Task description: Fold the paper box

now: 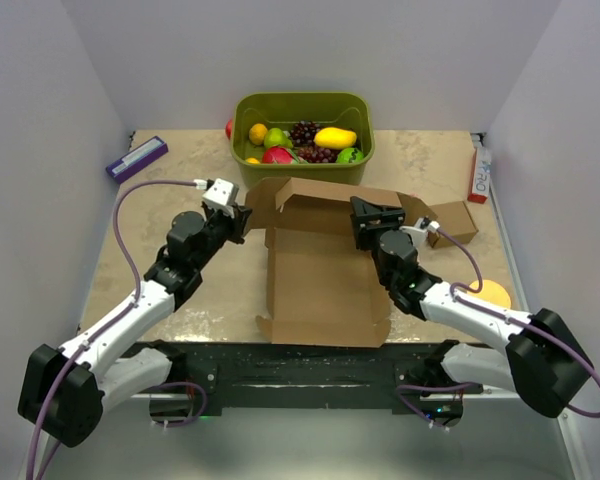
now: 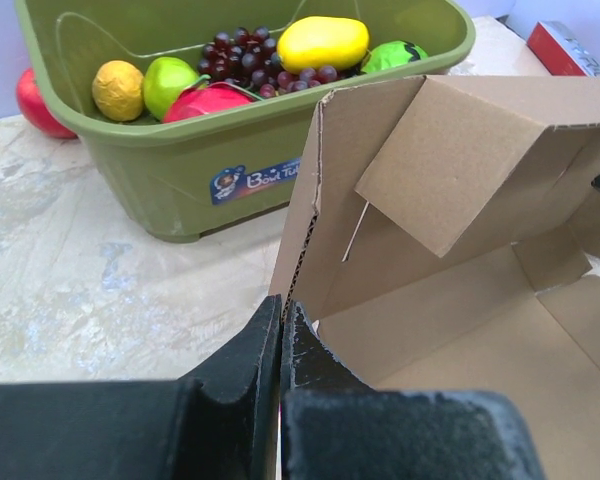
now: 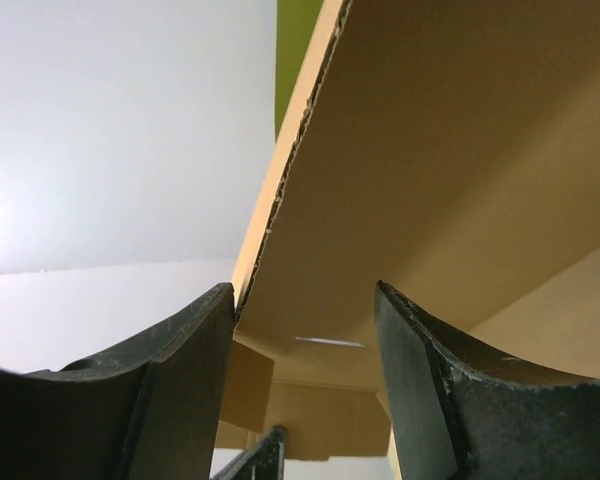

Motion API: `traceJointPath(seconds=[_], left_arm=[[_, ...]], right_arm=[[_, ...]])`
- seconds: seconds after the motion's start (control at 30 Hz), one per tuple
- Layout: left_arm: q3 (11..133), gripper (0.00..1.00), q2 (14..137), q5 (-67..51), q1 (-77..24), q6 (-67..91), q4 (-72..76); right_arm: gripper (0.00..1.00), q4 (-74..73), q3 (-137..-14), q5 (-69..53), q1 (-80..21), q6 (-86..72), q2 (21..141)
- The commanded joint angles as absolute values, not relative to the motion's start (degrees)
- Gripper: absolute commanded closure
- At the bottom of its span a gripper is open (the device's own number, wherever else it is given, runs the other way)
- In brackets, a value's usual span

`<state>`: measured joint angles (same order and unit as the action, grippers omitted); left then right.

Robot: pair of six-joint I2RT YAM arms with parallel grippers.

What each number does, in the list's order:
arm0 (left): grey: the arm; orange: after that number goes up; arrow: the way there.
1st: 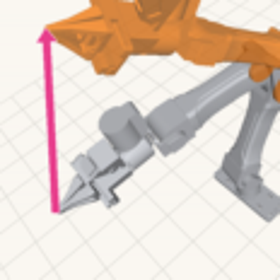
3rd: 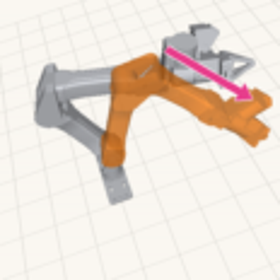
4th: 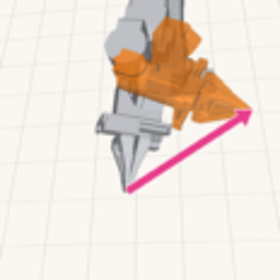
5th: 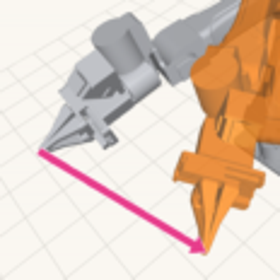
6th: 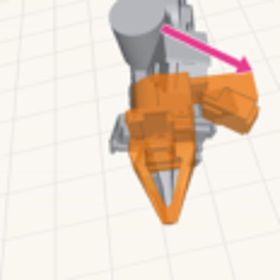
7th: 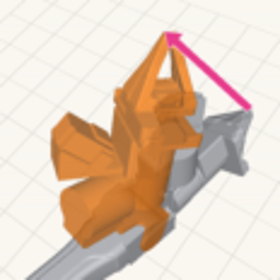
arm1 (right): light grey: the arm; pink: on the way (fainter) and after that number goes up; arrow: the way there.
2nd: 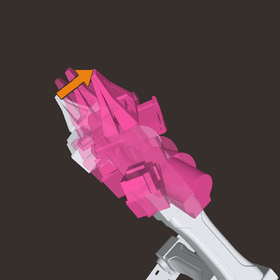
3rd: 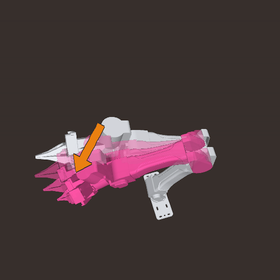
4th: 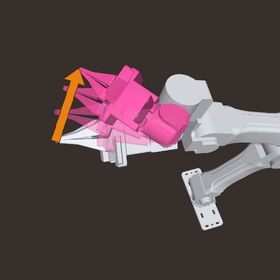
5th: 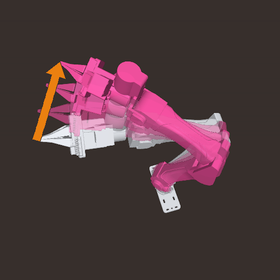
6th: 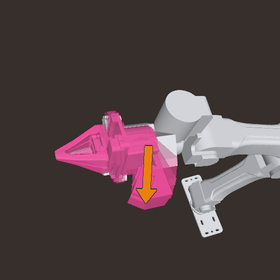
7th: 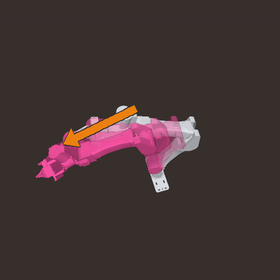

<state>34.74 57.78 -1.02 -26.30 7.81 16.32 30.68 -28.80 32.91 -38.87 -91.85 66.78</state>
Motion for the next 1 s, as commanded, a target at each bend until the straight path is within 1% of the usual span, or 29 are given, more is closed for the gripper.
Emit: traceJointPath(seconds=[0.0, 0.03, 0.17, 0.2, 0.27, 0.3, 0.43, 0.5, 0.53, 0.6, 0.63, 0.67, 0.7, 0.73, 0.8, 0.87, 0.97], left_arm=[[34.6, 1.0, 58.3, -4.8, -27.0, 7.1, 22.8], [34.6, 1.0, 58.4, -5.2, -27.1, 7.0, 22.9], [34.7, 1.0, 59.0, -6.1, -27.4, 6.9, 23.0], [34.7, 1.0, 59.1, -6.3, -27.3, 6.8, 23.0], [34.9, 1.0, 59.3, -6.5, -27.7, 6.7, 22.9], [35.2, 1.0, 59.5, -6.6, -27.6, 6.7, 22.7], [35.9, 1.0, 60.4, -6.0, -27.8, 6.6, 21.5], [36.4, 0.99, 60.8, -4.8, -27.9, 6.8, 20.5], [36.6, 0.89, 61.0, -4.4, -27.9, 6.9, 20.0], [37.3, 0.77, 61.4, -3.6, -27.9, 6.9, 18.9], [37.5, 0.64, 61.2, -3.4, -27.9, 6.9, 18.5], [37.9, 0.57, 60.7, -3.2, -27.9, 6.7, 17.9], [38.1, 0.45, 60.2, -1.9, -27.9, 6.1, 17.4], [38.1, 0.4, 58.5, -0.9, -27.9, 5.6, 17.0], [38.1, 0.32, 55.9, 3.8, -27.9, 4.1, 15.6], [37.7, 0.3, 51.3, 6.5, -27.9, 4.6, 14.1], [36.6, 0.3, 45.1, 5.1, -28.3, 8.1, 13.0]], right_arm=[[0.4, 30.6, -30.3, 40.4, -38.4, -89.6, 65.1], [0.4, 30.5, -30.6, 40.8, -38.2, -88.9, 65.1], [0.51, 30.3, -30.5, 41.7, -37.5, -88.2, 64.9], [0.59, 30.3, -30.2, 41.7, -37.4, -88.2, 64.9], [0.7, 30.3, -29.8, 41.8, -37.4, -88.6, 64.9], [0.81, 30.4, -29.3, 41.7, -37.4, -89.0, 64.8], [0.98, 30.4, -28.0, 41.0, -37.4, -90.5, 65.0], [1.0, 30.6, -27.7, 40.4, -37.4, -91.2, 65.3], [1.0, 30.8, -27.5, 40.3, -37.4, -91.5, 65.7], [1.0, 31.3, -27.2, 40.2, -37.4, -92.3, 66.4], [1.0, 32.3, -26.9, 39.9, -37.4, -92.5, 66.9], [1.0, 33.0, -26.6, 39.7, -37.4, -92.7, 67.2], [1.0, 33.5, -26.3, 39.6, -37.4, -93.2, 67.6], [1.0, 34.2, -26.1, 39.1, -37.4, -93.5, 67.7], [1.0, 34.5, -26.0, 38.8, -37.4, -93.4, 67.9], [1.0, 34.6, -26.0, 38.5, -37.4, -93.2, 67.7], [1.0, 34.0, -26.0, 38.5, -37.4, -92.5, 66.8]])
